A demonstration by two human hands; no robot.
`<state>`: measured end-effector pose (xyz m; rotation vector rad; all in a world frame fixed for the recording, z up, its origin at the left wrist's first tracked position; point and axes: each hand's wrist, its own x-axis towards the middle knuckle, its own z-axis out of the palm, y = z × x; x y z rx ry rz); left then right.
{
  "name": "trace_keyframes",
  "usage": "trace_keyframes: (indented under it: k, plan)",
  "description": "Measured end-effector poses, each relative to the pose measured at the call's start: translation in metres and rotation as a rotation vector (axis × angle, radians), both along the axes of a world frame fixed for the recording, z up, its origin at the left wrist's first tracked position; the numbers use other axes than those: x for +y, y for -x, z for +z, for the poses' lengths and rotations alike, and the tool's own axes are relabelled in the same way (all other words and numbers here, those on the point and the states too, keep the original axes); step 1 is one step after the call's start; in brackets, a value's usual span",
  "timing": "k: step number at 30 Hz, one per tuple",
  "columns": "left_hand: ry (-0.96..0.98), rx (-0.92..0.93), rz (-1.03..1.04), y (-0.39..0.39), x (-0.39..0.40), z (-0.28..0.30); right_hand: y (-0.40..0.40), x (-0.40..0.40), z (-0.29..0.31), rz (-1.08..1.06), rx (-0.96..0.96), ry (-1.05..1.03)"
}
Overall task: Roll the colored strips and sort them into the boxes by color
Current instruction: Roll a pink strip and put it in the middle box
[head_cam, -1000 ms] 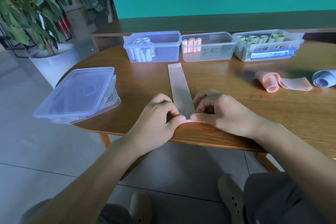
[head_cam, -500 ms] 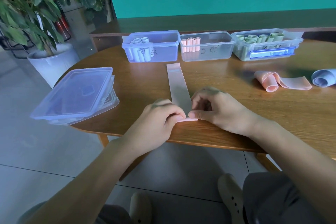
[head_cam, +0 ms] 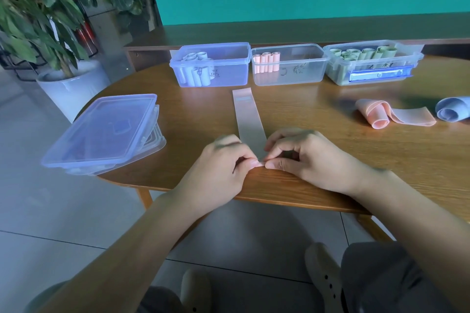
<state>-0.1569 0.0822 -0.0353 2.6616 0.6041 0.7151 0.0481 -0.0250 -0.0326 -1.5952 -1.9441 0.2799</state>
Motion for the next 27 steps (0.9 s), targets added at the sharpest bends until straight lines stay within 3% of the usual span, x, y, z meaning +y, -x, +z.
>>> trace_keyframes:
  k: [11, 17, 27]
  plan:
    - [0.013, 0.015, -0.033, 0.0024, 0.0016, 0.0005, 0.0043, 0.0, -0.0031, -0.041, -0.176, -0.079]
    - [0.041, 0.008, -0.004, -0.0003, 0.0043, -0.0008, 0.0042, 0.0009, -0.0046, -0.052, -0.049, -0.096]
    - [0.058, -0.023, 0.057, -0.0012, 0.0036, 0.0001, 0.0007, 0.0084, -0.0065, -0.054, -0.056, -0.1]
